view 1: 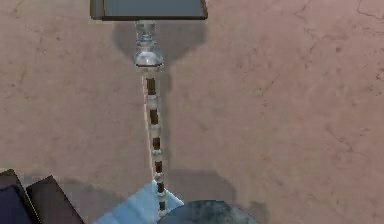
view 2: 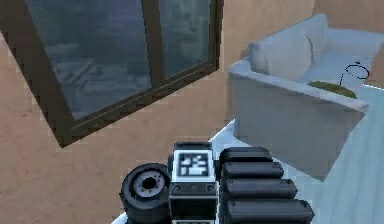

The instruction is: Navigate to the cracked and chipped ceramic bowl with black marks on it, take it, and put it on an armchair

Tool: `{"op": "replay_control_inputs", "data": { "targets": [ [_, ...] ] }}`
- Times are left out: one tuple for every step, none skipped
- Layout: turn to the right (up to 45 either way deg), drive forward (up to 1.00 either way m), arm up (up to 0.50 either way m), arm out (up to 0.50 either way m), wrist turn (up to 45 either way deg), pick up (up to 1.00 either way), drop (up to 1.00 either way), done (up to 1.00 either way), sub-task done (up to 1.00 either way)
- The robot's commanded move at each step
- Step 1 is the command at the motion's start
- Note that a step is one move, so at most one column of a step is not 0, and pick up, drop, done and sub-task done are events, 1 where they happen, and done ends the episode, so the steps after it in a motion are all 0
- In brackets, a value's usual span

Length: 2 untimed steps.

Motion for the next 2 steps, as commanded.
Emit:
{"op": "replay_control_inputs", "data": {
  "targets": [
    [45.0,0.00,0.00,0.00,0.0,0.00,0.00,0.00,0.00],
    [45.0,0.00,0.00,0.00,0.0,0.00,0.00,0.00,0.00]
  ]
}}
